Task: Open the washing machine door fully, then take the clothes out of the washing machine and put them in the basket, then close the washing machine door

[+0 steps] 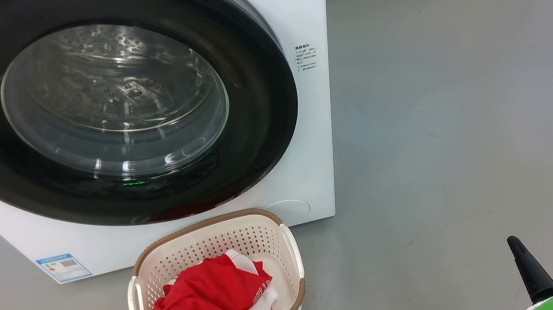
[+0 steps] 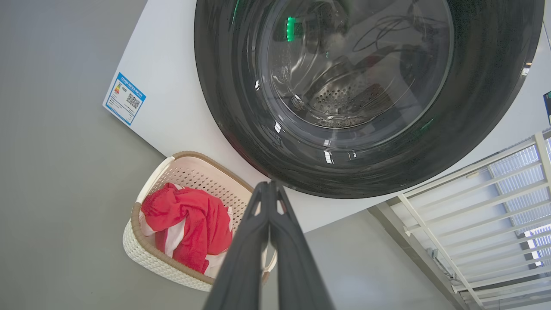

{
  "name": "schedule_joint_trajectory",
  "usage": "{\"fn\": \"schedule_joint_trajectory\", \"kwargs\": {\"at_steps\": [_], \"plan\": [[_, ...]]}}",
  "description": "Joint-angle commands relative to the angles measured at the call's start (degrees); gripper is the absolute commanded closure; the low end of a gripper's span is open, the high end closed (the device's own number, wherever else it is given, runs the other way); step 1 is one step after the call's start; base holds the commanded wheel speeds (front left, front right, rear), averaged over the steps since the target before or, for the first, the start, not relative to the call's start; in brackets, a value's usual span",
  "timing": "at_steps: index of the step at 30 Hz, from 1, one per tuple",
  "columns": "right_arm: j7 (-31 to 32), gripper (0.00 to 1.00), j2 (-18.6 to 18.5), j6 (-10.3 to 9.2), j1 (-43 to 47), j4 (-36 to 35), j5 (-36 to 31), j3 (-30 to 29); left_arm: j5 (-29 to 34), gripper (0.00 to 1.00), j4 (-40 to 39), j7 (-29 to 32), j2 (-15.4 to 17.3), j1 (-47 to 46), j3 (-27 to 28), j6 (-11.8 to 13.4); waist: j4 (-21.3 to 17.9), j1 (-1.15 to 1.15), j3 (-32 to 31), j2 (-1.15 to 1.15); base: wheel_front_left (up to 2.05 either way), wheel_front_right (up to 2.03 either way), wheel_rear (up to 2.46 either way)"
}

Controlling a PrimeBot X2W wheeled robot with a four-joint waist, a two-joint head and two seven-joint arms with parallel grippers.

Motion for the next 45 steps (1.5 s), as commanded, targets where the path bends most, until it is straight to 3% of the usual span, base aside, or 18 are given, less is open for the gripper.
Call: {"fn": "schedule_joint_trajectory", "kwargs": {"at_steps": [1,45], "plan": [[0.6,1.0,-0.4,-0.07,-2.6,-1.7,1.4,0.1,-1.7,1.0,-1.6,0.5,0.5,-3.0,1.4,-0.1,0.0,0.0,0.0,0.0,0.0,0.0,0.0],[7.8,1.0,3.2,-0.11,-4.9,-3.7,23.3,-4.0,-26.3,1.0,-2.6,7.5,-0.1,-7.1,3.8,-0.2,1.1,0.0,0.3,0.0,0.0,0.0,0.0]]}}
